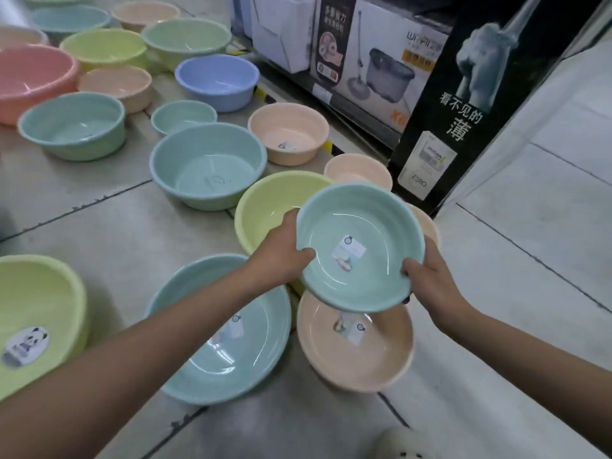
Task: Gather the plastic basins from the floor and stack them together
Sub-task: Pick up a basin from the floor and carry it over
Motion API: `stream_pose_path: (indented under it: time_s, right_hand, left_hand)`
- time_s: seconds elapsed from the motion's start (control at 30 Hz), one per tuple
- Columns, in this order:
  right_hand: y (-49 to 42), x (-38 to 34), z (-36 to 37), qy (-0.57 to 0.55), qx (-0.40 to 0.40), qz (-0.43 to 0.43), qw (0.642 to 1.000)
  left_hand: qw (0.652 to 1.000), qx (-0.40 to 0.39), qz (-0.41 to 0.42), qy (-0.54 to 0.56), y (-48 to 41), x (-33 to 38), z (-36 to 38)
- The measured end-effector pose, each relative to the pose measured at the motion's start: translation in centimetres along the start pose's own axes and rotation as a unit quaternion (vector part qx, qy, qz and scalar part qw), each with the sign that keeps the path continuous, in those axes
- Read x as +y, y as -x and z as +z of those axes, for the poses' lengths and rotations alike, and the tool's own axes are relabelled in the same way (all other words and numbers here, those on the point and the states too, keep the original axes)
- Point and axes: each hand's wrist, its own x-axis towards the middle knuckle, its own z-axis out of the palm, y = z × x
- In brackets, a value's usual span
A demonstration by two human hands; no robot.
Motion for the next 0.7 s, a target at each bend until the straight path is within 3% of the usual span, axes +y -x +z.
stream_pose_path:
  time_s: [0.1, 0.3, 0.5, 0.7]
  right_hand:
    - [-4.2, 1.6, -4.1, -0.008, 0.041, 0.02, 0.999]
    - [-13.8, 4.2, -10.5, -0.027, 0.1, 0.049, 0.993]
    - [-20.3, 7.9, -13.1, -0.005, 0.072, 0.094, 0.993]
    - [-21.7, 10.7, -12.3, -0.005, 0.052, 0.122, 0.991]
  left_hand:
    - [1.0, -0.025, 0.005, 0.001, -5.1, 2.1, 3.8]
    - [0.999, -0.003, -0.046, 0.001, -14.8, 5.4, 11.6]
    - [0.996, -0.041, -0.047, -0.058, -21.8, 5.4, 16.6]
    - [0.978, -0.057, -0.052, -0.192, -23.9, 3.2, 17.6]
